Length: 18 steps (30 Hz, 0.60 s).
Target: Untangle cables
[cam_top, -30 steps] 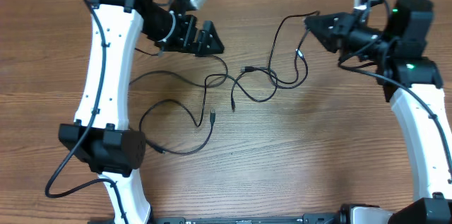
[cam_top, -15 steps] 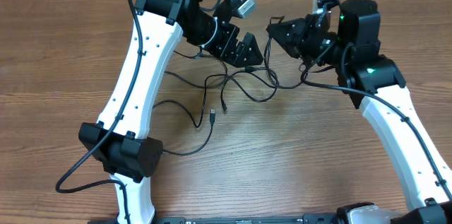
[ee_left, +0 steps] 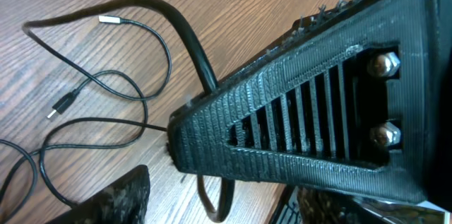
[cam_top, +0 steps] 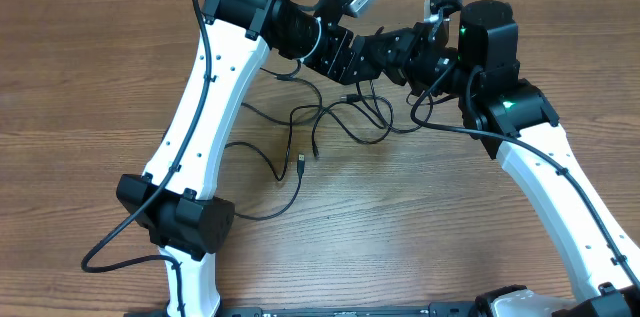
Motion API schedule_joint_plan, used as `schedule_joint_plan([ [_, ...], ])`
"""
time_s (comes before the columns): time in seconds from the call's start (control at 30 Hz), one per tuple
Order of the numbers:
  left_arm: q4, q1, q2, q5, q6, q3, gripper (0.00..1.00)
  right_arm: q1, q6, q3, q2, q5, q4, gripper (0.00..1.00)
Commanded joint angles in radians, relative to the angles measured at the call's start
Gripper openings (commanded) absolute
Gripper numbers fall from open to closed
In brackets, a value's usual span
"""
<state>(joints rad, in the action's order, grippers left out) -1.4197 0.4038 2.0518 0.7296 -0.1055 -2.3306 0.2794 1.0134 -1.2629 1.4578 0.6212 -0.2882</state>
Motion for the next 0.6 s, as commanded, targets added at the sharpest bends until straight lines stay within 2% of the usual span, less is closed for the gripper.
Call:
schedule_joint_plan([
  [0.0, 0.011, 0.012, -0.005, -0.016, 0.035, -0.01, 0.52, 0.012, 0.012, -0.009, -0.008, 0.016, 0.013, 0.04],
  [0.1, 0.011, 0.012, -0.005, -0.015, 0.035, -0.01, 0.45, 0.012, 0.012, -0.009, -0.008, 0.015, 0.034, 0.04],
  [0.23, 0.011, 0.012, -0.004, -0.015, 0.035, -0.01, 0.3, 0.012, 0.013, -0.009, -0.008, 0.015, 0.055, 0.04],
  [0.37, 0.015, 0.012, -0.004, -0.016, 0.035, -0.01, 0.2, 0.012, 0.015, -0.009, -0.008, 0.015, 0.055, 0.04],
  [0.43, 0.019, 0.012, -0.004, -0.015, 0.035, -0.01, 0.19, 0.012, 0.015, -0.009, -0.008, 0.015, 0.055, 0.04],
  [0.57, 0.023, 0.012, -0.004, -0.015, 0.035, -0.01, 0.04, 0.012, 0.014, -0.009, -0.008, 0.015, 0.055, 0.04],
])
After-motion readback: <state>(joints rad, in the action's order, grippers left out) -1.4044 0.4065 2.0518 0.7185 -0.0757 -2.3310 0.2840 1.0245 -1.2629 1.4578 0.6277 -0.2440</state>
